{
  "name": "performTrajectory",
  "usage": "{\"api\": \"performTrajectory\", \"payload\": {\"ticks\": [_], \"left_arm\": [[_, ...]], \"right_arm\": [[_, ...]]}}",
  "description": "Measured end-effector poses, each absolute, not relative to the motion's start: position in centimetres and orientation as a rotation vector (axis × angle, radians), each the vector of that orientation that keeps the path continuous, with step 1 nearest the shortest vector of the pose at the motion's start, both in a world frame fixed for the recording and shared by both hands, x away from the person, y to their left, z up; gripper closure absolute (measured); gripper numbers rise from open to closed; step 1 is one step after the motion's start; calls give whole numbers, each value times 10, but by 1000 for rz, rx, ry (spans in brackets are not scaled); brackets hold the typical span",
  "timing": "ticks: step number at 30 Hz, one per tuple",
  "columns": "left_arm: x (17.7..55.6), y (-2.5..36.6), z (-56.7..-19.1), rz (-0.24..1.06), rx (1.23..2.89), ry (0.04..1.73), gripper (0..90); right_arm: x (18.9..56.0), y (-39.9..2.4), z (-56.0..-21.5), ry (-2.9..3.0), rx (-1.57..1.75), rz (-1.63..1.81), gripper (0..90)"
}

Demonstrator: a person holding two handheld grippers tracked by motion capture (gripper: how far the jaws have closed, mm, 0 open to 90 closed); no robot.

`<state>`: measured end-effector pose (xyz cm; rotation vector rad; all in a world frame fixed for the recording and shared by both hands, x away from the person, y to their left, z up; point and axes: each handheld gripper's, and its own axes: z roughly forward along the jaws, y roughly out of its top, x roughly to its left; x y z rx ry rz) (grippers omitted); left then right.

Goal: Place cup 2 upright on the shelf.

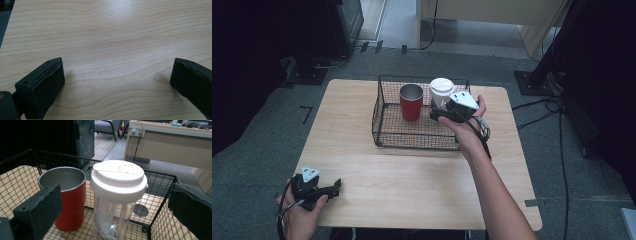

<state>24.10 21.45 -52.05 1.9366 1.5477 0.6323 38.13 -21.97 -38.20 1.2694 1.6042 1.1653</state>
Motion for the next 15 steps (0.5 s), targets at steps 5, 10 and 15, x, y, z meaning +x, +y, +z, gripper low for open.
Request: {"api": "performTrajectory", "payload": {"ticks": [5,10,15], "left_arm": [[241,215,-521,632,1936,1547,0],[241,215,-520,632,1937,1547,0],[241,215,-521,633,1938,1546,0]], "right_arm": [[370,-225,-380,1602,1258,1169,0],[354,-236,-383,1606,1250,1170,0],[341,-247,-388,1594,1241,1159,0]]}}
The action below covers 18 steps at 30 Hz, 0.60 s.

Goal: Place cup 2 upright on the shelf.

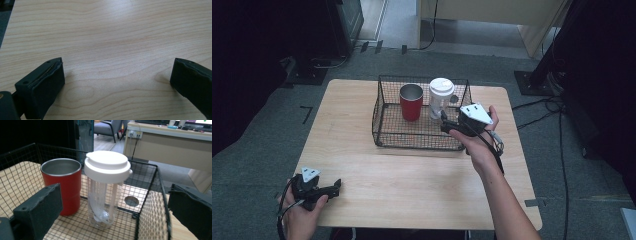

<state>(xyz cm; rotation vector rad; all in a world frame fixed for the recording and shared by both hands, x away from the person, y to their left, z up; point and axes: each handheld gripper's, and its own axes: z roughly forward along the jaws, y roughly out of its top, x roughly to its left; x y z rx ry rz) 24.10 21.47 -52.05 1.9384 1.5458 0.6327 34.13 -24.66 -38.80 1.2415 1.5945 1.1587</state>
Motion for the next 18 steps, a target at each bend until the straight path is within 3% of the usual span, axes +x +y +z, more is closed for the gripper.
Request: {"api": "performTrajectory", "payload": {"ticks": [18], "left_arm": [[241,215,-521,633,1936,1547,0]], "right_arm": [[295,-283,-424,1584,1278,1140,0]]}}
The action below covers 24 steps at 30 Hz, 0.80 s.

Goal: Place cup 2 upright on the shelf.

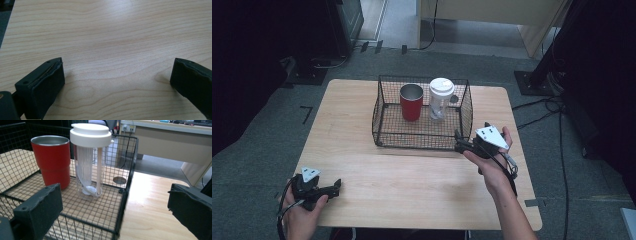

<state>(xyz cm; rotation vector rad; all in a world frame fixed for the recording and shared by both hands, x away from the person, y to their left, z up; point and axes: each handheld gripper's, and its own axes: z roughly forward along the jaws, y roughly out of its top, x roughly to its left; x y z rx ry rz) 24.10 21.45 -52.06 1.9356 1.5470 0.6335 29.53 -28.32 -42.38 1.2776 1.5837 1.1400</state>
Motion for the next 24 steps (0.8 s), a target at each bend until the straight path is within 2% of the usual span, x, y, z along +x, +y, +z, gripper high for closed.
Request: {"api": "performTrajectory", "payload": {"ticks": [24], "left_arm": [[241,215,-521,633,1937,1547,0]], "right_arm": [[244,-344,-474,1555,1393,1079,0]]}}
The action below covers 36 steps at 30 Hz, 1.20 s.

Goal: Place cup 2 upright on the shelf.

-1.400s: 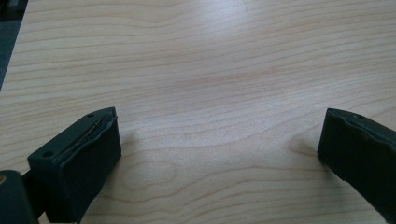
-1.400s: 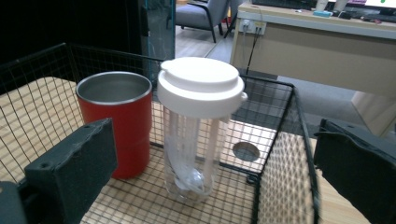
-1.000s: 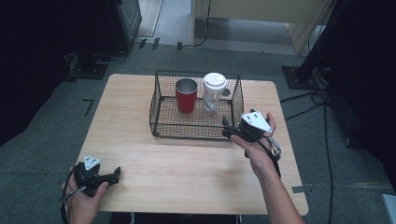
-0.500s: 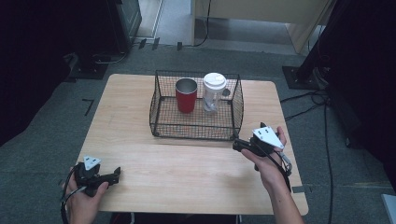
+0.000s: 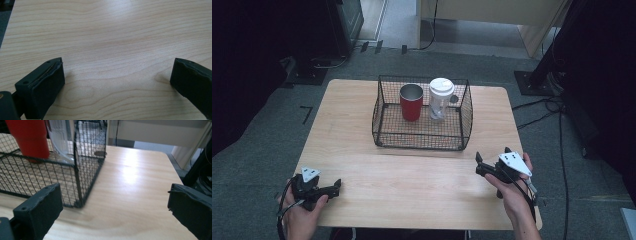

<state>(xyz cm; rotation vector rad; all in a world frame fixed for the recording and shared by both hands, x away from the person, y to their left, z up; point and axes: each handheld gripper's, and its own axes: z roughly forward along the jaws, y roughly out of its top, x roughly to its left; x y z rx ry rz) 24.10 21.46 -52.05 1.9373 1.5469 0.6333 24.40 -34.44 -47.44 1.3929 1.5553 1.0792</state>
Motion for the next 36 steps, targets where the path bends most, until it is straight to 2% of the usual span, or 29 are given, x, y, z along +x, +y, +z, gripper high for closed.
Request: {"api": "performTrajectory", "payload": {"ticks": [12,25,33,36], "left_arm": [[241,215,-521,633,1937,1546,0],[241,215,-521,633,1937,1547,0],[241,215,-521,633,1937,1547,0],[241,215,-521,633,1937,1547,0]], "right_arm": [[219,-374,-506,1560,1477,997,0],[189,-412,-522,1560,1632,936,0],[193,-421,-525,1620,1707,852,10],[195,-418,-526,1695,1695,839,45]]}}
